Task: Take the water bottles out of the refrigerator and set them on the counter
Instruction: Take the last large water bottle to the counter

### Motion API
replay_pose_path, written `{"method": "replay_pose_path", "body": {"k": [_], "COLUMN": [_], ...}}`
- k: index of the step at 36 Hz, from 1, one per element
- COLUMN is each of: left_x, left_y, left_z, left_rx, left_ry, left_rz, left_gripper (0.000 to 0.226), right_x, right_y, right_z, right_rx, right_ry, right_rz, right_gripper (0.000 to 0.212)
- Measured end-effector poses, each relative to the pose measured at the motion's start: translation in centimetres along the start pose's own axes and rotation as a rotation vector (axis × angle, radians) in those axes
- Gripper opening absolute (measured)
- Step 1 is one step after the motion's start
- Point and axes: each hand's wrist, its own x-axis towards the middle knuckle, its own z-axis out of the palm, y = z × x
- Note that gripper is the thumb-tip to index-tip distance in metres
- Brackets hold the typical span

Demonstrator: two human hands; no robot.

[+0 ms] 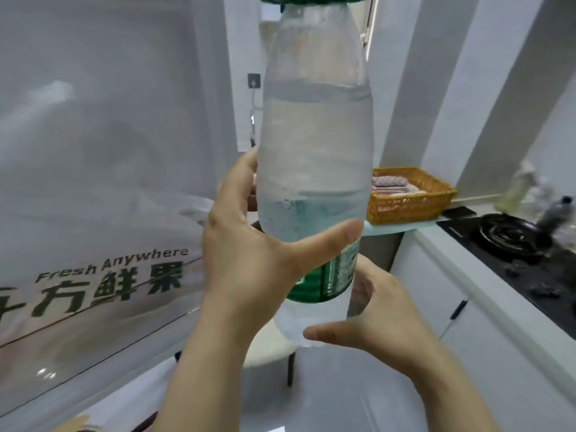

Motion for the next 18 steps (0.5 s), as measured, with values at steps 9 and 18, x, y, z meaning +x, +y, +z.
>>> {"method": "replay_pose_path", "body": {"k": [9,18], "left_x": [-0.3,-2.5], "left_y": [-0.5,2.1], "left_z": [7.7,18.5], "left_rx": [-0.165,-0.250], "left_ry": [-0.268,-0.504], "left_rz": [0.047,0.119], "left_gripper": [0.086,0.088], "right_x": [-4.4,-10.1], "right_y": [3.1,7.1], "right_z": [-5.1,-12.9], "right_rx": [-0.087,-0.094], "right_ry": [0.240,0.471], "right_rz": [0.084,0.178], "right_gripper": [0.072,0.072]}}
